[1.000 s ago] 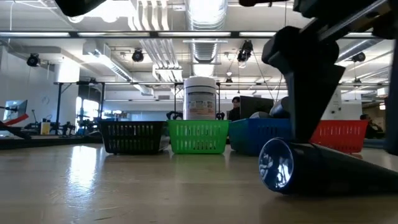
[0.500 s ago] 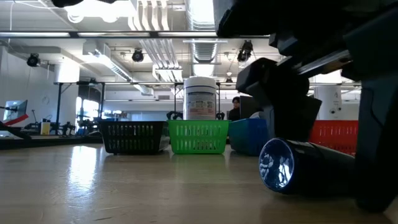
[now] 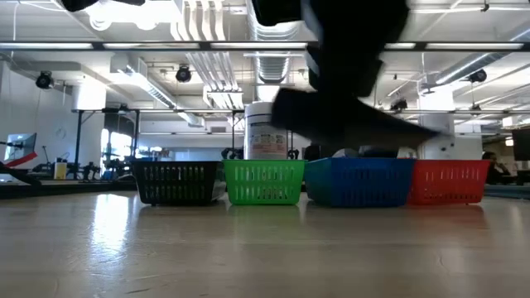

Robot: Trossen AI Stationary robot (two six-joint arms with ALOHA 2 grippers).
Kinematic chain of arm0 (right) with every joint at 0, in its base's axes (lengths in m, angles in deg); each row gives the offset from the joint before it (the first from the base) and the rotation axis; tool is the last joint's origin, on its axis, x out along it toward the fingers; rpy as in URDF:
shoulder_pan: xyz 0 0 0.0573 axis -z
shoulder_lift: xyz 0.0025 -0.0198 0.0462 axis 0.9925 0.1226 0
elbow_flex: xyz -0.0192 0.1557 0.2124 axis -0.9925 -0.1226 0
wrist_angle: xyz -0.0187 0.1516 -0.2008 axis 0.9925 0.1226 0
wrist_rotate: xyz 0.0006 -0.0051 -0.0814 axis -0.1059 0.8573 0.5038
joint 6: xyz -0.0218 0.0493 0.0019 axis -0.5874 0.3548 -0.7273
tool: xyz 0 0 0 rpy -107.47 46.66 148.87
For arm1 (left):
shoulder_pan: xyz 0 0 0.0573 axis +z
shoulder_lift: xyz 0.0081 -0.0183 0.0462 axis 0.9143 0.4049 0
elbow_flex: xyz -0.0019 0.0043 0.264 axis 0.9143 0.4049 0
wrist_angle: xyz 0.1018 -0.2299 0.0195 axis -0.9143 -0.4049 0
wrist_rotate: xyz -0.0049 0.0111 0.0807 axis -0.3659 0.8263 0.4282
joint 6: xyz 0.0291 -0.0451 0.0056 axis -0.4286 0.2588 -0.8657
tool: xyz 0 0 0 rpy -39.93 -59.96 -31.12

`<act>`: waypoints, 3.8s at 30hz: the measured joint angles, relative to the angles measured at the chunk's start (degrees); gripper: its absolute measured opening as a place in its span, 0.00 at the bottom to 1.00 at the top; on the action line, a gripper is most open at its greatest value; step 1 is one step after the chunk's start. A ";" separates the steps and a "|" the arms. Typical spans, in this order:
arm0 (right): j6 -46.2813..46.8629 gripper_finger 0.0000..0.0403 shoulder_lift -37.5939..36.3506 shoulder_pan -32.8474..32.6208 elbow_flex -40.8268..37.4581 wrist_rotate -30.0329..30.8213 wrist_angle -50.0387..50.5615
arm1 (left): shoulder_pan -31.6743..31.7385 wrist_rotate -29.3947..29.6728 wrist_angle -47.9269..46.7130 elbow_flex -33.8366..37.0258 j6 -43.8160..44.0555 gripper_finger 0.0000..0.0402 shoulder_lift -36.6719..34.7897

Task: Pick & Place Travel size toiletries
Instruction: Put the shave cream into the green basket, then return to Home Position

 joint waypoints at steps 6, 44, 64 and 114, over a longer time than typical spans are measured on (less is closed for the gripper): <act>19.44 0.22 -7.71 10.33 -1.14 9.58 -0.65 | 0.89 4.06 0.20 4.99 -1.08 0.54 -9.61; 10.96 0.69 -3.71 22.02 3.03 8.88 -8.30 | 2.00 1.76 6.64 19.92 -12.92 0.54 -29.97; -5.12 0.87 -27.28 22.23 -8.97 -11.53 -27.16 | 44.75 -32.47 20.28 24.16 -22.52 0.54 -36.74; 12.90 0.59 -97.07 15.23 -92.60 5.15 -46.82 | 48.42 -44.57 3.18 50.48 -4.09 0.54 -63.71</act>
